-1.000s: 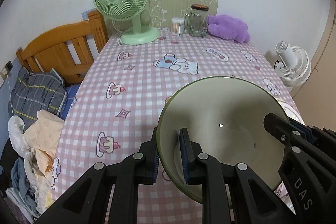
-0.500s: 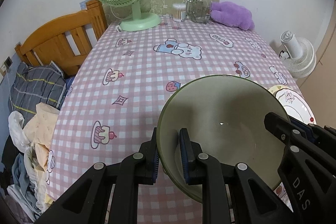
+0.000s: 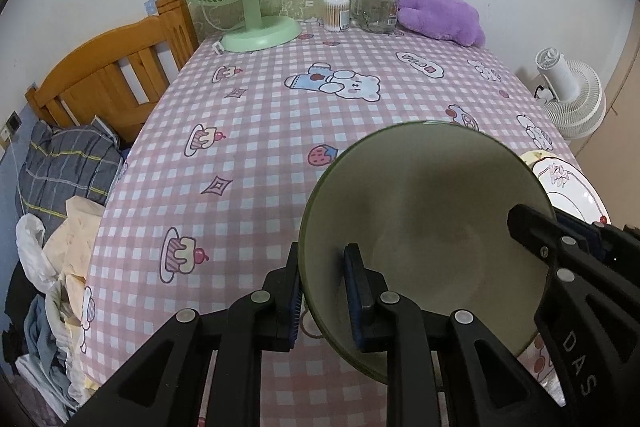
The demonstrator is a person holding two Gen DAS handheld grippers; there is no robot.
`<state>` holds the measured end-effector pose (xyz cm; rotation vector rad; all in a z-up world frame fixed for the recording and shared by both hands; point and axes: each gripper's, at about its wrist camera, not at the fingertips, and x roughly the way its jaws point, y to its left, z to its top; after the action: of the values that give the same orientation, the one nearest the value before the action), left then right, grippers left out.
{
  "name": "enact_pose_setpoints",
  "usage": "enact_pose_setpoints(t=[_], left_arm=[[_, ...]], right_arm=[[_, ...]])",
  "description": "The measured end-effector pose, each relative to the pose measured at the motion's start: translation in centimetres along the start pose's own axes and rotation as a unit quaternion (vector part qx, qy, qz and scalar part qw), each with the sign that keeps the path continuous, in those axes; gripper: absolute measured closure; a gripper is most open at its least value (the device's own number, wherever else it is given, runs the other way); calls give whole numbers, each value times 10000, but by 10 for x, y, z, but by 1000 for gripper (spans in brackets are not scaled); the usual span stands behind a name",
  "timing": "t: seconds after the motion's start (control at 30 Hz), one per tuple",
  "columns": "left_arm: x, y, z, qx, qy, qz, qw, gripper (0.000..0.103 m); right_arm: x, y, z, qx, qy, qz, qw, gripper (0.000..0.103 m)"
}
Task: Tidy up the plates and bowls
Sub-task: 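Lower the bowl into the other green-rimmed bowl, nesting them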
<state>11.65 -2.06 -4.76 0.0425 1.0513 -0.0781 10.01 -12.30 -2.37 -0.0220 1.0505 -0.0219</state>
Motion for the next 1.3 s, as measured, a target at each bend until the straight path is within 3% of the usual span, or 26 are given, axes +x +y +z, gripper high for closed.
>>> enact_pose_setpoints(t=[0.17, 0.4, 0.47, 0.53, 0.6, 0.8, 1.0, 1.13, 1.17, 1.3], left_arm=[[1, 4, -1, -77, 49, -120, 9999, 85], [1, 11, -4, -133, 194, -458, 9987, 59], [1, 14, -4, -136, 209, -529, 9983, 50], [1, 17, -4, -134, 209, -617, 9978, 44], [1, 19, -3, -124, 221, -696, 9973, 38], [6, 19, 3, -188, 301, -946, 9949, 24], [16, 12, 5, -308, 452, -1021, 9933, 21], [16, 9, 5, -345, 495, -869, 9944, 19], [17, 9, 6, -372, 528, -818, 9946, 18], [23, 4, 6, -356, 689, -589, 9952, 18]], right_arm=[[0, -1, -1, 10, 26, -25, 10000, 91], [-2, -2, -3, 93, 80, 12, 9999, 87], [-2, -3, -3, 131, 129, 122, 9998, 73], [-2, -3, -4, 200, 183, 206, 9994, 40], [-5, -3, -5, 269, 100, 156, 9995, 34], [1, -10, -2, 422, 290, 239, 9984, 33], [15, -20, 4, 601, 467, 590, 9954, 33], [35, -23, 6, 713, 701, 990, 9900, 34], [39, -23, 6, 736, 758, 1088, 9884, 36], [53, -23, 8, 701, 961, 1462, 9821, 60]])
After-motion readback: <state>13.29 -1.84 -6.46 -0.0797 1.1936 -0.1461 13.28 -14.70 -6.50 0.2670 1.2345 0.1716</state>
